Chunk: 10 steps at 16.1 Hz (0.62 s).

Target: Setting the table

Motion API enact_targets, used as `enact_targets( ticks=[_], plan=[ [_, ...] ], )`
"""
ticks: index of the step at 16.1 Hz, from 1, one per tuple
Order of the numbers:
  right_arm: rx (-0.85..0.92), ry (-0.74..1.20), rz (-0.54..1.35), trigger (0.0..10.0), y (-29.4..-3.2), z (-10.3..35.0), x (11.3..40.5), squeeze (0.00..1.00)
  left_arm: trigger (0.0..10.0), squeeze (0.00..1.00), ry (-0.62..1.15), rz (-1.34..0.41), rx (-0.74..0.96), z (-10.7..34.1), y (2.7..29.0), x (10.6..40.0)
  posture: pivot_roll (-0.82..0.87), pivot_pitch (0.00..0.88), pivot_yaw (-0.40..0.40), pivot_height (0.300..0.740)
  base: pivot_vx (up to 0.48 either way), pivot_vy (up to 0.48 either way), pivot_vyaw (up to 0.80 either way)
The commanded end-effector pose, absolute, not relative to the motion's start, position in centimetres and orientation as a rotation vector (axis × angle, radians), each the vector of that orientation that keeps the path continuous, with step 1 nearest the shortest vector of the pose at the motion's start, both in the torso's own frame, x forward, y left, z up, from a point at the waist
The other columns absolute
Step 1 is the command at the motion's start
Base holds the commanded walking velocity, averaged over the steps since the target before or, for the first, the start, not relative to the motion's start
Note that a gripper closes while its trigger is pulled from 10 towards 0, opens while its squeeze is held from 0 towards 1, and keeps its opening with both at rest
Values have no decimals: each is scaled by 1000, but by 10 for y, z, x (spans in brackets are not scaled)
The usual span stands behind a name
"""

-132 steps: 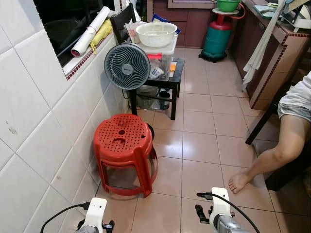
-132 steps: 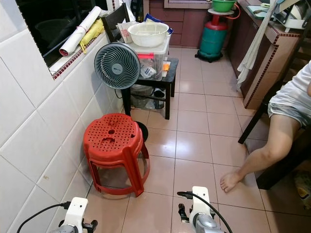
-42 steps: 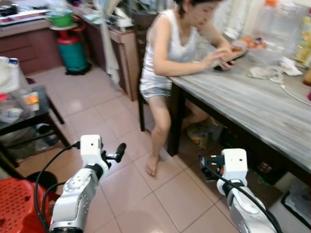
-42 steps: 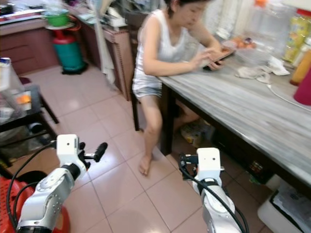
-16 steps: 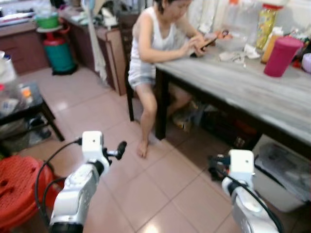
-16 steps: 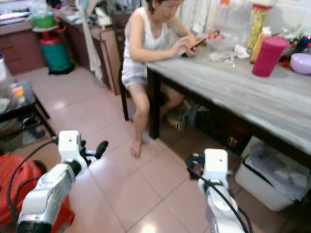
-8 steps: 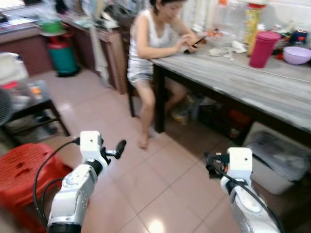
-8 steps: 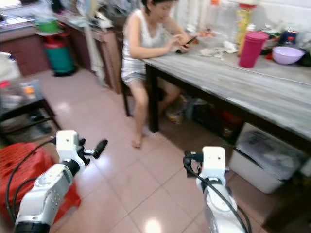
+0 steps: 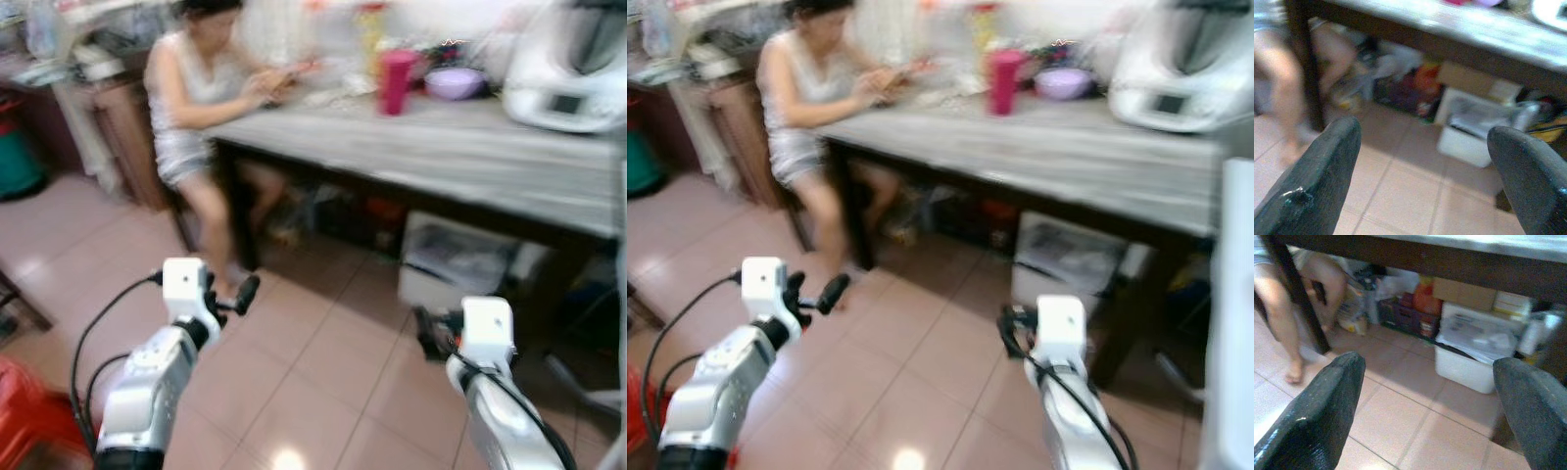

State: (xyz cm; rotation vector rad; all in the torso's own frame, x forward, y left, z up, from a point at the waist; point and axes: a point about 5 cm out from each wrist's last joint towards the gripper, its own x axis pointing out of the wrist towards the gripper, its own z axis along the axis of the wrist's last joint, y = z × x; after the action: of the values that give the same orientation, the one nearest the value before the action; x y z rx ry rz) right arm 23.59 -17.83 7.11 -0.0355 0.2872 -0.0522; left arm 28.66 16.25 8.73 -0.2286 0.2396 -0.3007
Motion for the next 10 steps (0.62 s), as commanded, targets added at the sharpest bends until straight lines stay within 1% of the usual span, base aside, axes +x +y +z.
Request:
enact_targets(
  ticks=[1,5,8,10],
  plan=[
    [-40,249,-26,10000,-173,80,242,0,10000,0,245,-299,-229,86,165,285,-234,0,60,740,285,0,-638],
    [-43,247,-21,10000,-172,80,243,0,10000,0,247,-307,-225,86,165,285,-232,0,60,740,284,0,-558],
    [-54,238,-16,10000,-172,80,243,0,10000,0,251,-312,-221,85,164,284,-233,0,62,740,280,0,0],
    [-51,234,-16,10000,-170,80,241,0,10000,0,272,-274,-234,81,163,284,-234,0,65,740,0,0,0]
  ],
)
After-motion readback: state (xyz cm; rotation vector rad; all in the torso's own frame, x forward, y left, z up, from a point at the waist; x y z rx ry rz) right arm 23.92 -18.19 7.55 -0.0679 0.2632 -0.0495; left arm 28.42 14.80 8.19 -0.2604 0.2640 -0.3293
